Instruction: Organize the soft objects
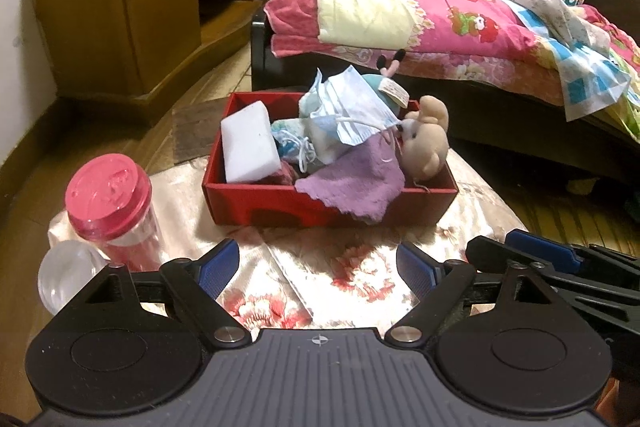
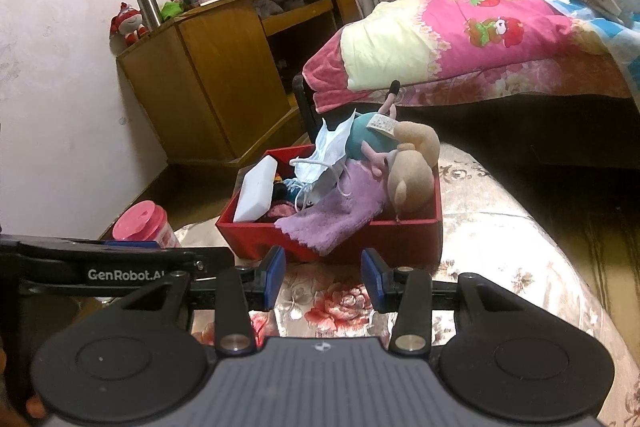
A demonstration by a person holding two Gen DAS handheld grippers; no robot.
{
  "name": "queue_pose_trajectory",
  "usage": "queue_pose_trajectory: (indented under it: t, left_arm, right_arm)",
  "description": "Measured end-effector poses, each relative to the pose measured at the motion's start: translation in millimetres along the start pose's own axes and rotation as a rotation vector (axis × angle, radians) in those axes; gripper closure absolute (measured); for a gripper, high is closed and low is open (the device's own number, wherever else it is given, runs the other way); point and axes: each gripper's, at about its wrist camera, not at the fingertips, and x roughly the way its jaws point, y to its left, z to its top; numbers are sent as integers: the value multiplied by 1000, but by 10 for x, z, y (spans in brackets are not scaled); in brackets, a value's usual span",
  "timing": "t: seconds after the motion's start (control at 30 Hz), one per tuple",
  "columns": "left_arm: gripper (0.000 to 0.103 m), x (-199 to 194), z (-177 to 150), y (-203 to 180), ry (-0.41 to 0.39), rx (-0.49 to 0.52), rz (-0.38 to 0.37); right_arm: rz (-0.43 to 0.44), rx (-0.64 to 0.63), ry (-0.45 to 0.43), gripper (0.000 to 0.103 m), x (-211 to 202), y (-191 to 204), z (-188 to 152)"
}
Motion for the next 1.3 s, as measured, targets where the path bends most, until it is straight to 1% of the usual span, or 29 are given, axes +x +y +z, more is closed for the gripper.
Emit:
queue_pose_trajectory:
  t: [0.23, 0.63, 0.7, 0.73, 0.77, 0.8, 1.07, 1.3]
  left_arm:
    - [19, -70, -105, -19, -1, 8, -8]
    - [18, -81, -138, -51, -4, 19, -9]
    - [18, -89, -159, -60, -3, 20, -11]
    - [18, -90, -169, -60, -3, 20, -12]
    - [18, -87, -174, -60, -2, 21, -10]
    - [18, -82, -178, -58, -1, 20, -8]
    - [18, -48, -176, -61, 2, 13, -6]
    - [18, -15, -188, -101, 9, 24, -11]
  right_arm:
    - [7, 22, -5, 90, -119, 14, -96]
    - [11, 54, -24, 89, -230, -33, -130]
    - [12, 67, -29, 88, -261, -49, -139]
    - [12, 71, -33, 84, -277, -51, -147]
    - [9, 74, -37, 79, -288, -57, -152]
    - [6, 72, -40, 79, -295, -58, -159]
    - [-11, 67, -38, 78, -267, -70, -159]
    - [-64, 74, -36, 78, -191, -136, -149]
